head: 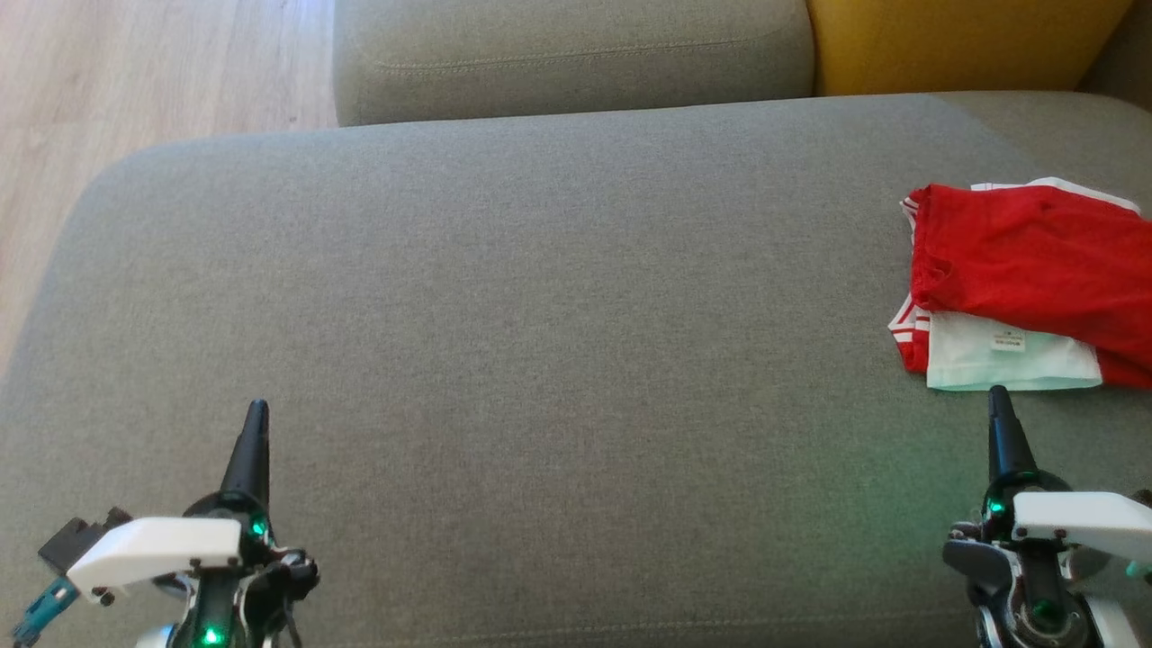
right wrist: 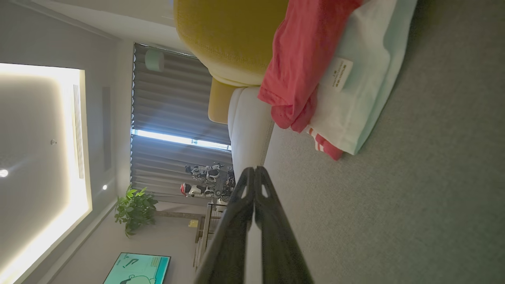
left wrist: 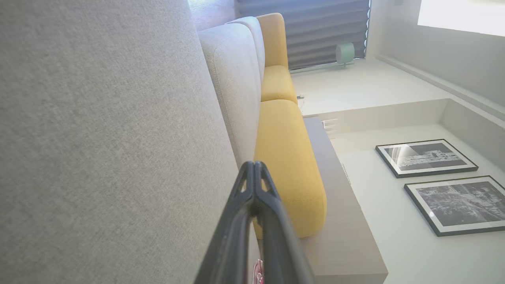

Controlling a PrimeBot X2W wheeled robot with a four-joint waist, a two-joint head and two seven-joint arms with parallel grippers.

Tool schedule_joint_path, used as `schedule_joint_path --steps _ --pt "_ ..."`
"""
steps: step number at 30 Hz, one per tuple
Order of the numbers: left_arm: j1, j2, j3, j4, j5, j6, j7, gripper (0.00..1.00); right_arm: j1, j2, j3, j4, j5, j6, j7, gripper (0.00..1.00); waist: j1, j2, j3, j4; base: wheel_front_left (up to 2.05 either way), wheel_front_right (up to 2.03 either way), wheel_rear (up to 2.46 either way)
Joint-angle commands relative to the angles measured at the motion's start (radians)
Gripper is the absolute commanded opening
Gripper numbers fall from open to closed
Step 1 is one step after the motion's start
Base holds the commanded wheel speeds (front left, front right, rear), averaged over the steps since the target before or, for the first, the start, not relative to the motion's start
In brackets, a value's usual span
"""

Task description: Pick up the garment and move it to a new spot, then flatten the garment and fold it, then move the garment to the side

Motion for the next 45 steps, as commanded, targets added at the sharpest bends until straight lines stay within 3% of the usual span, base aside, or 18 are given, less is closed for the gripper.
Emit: schedule_joint_path --steps 1,20,45 --pt "-0.061 0.015 0.038 -0.028 -0.022 -0.012 0.008 0.00 -0.061 -0.022 0.011 -0.031 0.035 0.003 0.012 0.00 -0.0001 0.0000 -0.001 0.000 0.00 0.00 0.00" --pt "-0.077 0.014 0.078 -0.010 -0.174 -0.023 0.065 0.00 -0.068 -0.021 -0.011 -0.027 0.259 0.004 0.067 0.00 -0.0001 0.0000 -0.011 -0.001 0.00 0.00 0.00" --pt "-0.077 0.010 0.084 -0.009 -0.169 -0.023 0.070 0.00 -0.068 -0.016 -0.018 -0.027 0.253 0.004 0.074 0.00 -0.0001 0.0000 -0.011 -0.001 0.00 0.00 0.00"
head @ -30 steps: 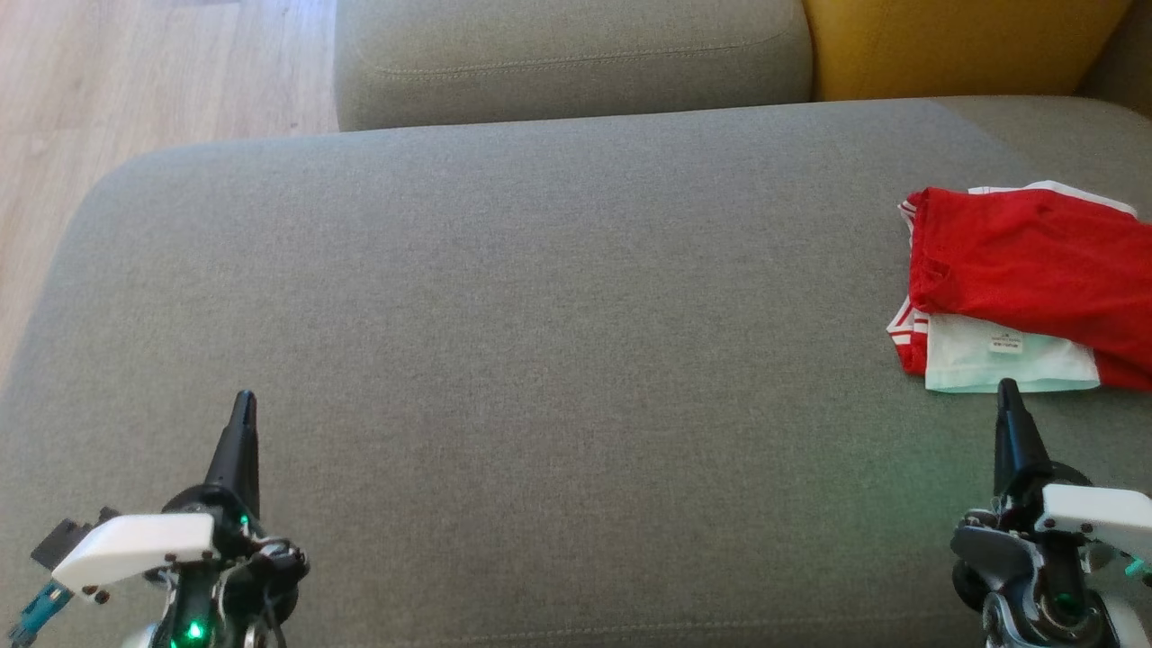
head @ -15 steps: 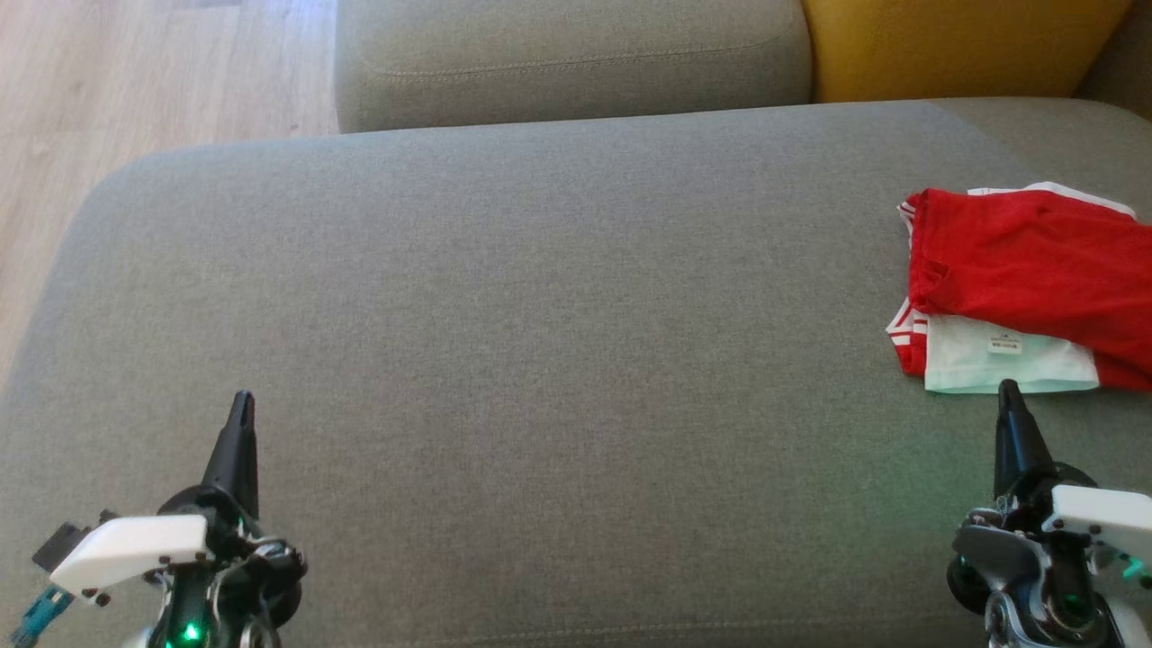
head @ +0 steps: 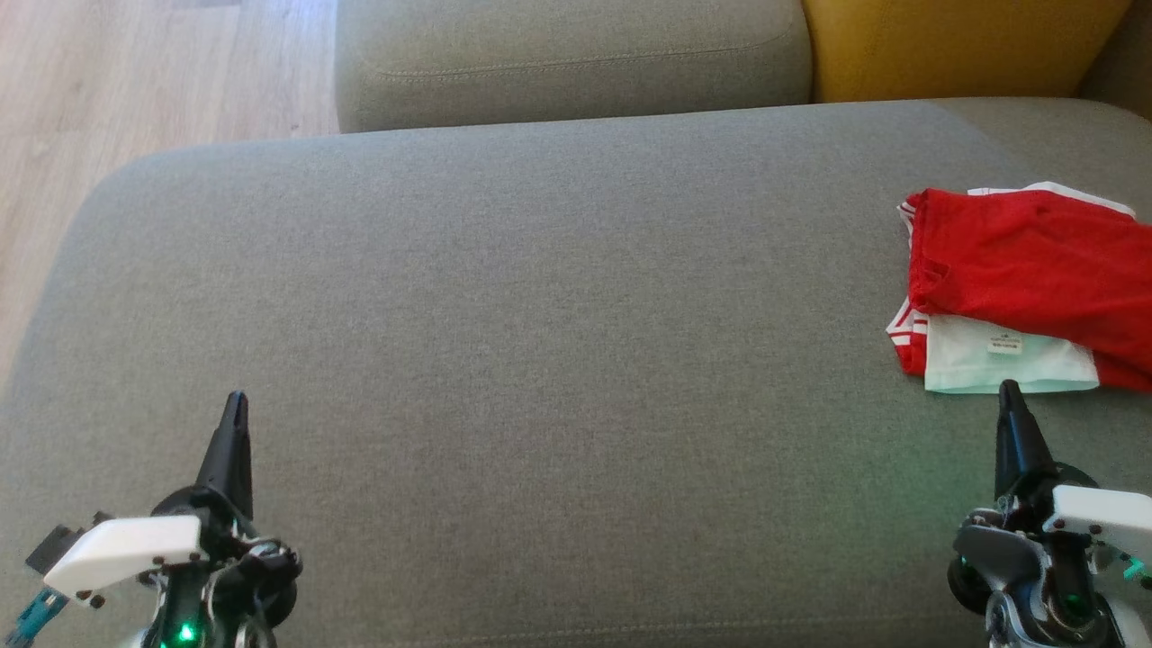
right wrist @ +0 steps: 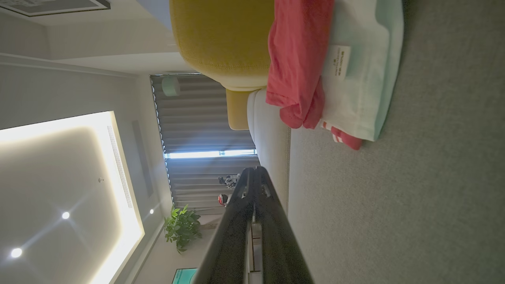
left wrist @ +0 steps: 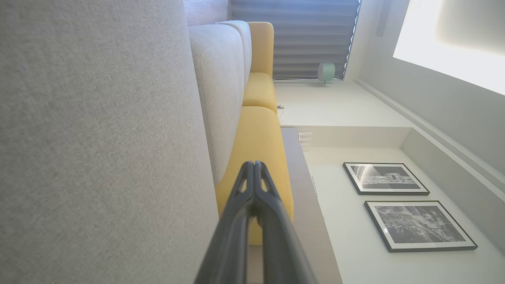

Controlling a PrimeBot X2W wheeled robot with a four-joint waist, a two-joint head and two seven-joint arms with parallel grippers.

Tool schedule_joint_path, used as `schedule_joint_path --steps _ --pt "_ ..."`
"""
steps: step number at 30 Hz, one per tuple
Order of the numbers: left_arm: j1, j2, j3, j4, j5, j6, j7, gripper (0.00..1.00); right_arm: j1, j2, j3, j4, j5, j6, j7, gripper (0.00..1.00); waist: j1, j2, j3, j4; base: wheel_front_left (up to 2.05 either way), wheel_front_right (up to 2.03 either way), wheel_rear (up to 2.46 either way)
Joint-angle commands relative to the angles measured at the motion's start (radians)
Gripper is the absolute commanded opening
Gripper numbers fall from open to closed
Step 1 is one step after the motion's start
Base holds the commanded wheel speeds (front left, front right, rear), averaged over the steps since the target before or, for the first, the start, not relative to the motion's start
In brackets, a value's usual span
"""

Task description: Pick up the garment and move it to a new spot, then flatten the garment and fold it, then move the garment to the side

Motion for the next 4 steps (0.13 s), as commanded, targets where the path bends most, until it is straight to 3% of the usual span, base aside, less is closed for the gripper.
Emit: schedule_joint_path --steps 1,4 --pt "-0.059 0.011 0.033 -0.026 0.001 -0.007 0.006 0.00 -0.052 -0.016 0.016 -0.031 0.001 0.004 0.007 0.00 0.0000 0.0000 0.000 0.000 0.00 0.00 0.00" --pt "-0.059 0.010 0.033 -0.026 0.002 -0.007 0.006 0.00 -0.052 -0.015 0.015 -0.031 0.000 0.004 0.008 0.00 0.0000 0.0000 0.000 0.000 0.00 0.00 0.00"
